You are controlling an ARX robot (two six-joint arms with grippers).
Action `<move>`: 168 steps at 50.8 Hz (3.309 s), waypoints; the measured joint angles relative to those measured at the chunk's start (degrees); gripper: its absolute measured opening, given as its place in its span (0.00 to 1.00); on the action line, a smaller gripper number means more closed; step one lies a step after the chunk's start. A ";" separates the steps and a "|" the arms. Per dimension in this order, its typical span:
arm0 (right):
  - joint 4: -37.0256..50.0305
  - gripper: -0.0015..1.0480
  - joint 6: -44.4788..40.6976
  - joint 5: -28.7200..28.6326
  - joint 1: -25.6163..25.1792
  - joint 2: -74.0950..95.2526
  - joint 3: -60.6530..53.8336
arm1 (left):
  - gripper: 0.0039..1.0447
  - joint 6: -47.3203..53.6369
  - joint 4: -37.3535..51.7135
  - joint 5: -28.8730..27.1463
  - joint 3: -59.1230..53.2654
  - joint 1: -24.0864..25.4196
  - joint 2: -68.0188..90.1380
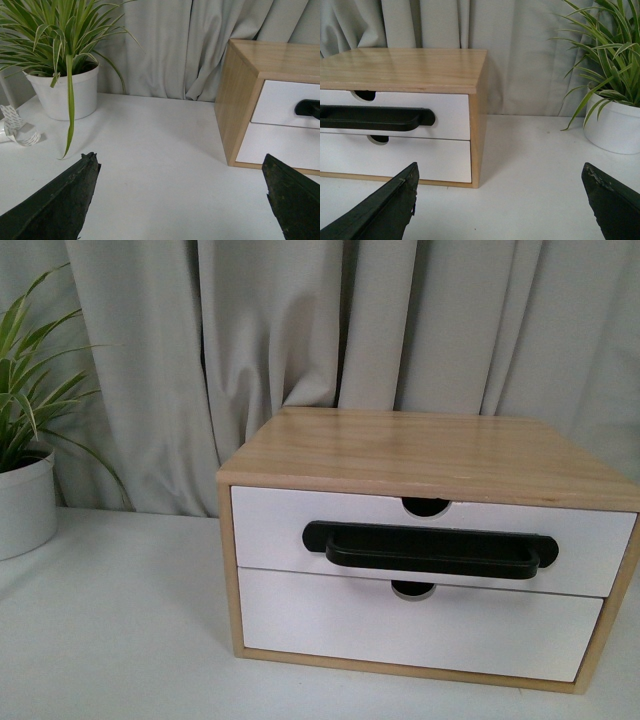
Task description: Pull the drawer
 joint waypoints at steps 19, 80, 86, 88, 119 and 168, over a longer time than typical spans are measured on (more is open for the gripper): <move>0.00 0.91 0.00 0.00 0.00 0.00 0.00 | 0.94 0.02 0.00 0.00 0.00 0.00 0.00; 0.00 0.91 0.00 0.00 0.00 0.00 0.00 | 0.94 0.02 0.00 0.00 0.00 0.00 0.00; 0.00 0.91 0.00 0.00 0.00 0.00 0.00 | 0.94 0.02 0.00 0.00 0.00 0.00 0.00; 0.00 0.91 0.00 0.00 0.00 0.00 0.00 | 0.94 0.00 0.00 0.00 0.00 0.00 0.00; 8.04 0.91 -23.71 -22.91 -5.38 35.65 13.64 | 0.94 25.33 21.20 24.13 11.08 -3.19 48.17; 2.91 0.91 -61.11 -18.75 8.61 75.38 36.65 | 0.94 65.57 1.14 19.39 50.84 -27.87 89.24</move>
